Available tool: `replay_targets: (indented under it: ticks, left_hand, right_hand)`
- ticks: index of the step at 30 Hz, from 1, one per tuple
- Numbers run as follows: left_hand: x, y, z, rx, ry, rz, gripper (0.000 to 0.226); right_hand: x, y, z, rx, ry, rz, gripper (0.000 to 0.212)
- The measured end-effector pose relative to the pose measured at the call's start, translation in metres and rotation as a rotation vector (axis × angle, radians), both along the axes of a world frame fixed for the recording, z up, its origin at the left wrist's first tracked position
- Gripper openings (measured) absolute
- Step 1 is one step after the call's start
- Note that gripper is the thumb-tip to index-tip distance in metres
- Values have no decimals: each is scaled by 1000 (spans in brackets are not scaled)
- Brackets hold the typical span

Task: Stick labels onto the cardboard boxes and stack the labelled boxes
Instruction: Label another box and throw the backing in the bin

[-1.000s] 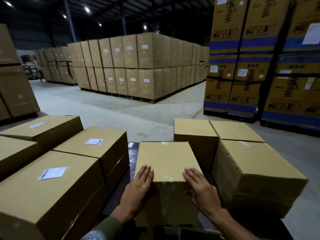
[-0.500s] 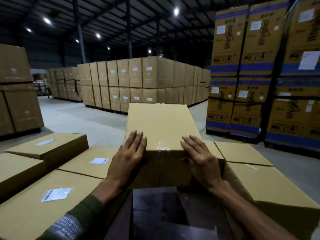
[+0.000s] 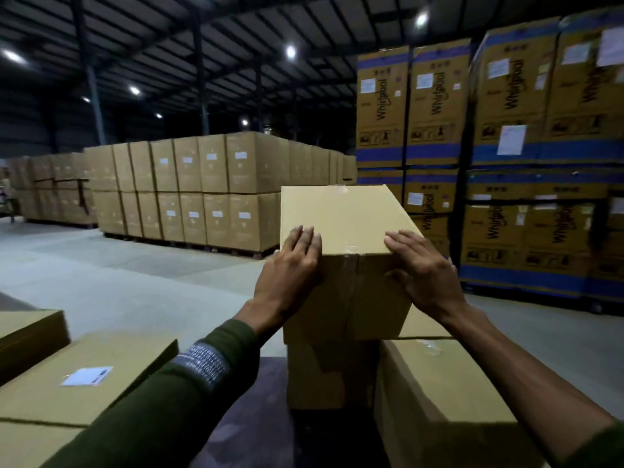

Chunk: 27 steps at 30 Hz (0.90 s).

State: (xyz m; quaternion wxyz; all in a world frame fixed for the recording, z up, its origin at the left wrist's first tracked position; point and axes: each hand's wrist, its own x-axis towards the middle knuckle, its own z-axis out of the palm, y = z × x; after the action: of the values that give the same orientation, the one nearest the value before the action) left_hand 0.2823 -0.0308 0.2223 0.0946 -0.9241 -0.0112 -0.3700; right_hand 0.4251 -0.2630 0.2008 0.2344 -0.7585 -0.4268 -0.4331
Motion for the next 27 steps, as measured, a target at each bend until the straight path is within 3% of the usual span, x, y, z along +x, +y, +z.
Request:
replay_targets:
  ticks: [14, 27]
  left_hand:
    - [213, -102, -13, -82, 93, -67, 77]
    - [292, -128, -37, -109, 222, -48, 76]
  right_hand:
    - [189, -114, 2, -61, 95, -46, 69]
    - [280, -141, -37, -116, 261, -37, 72]
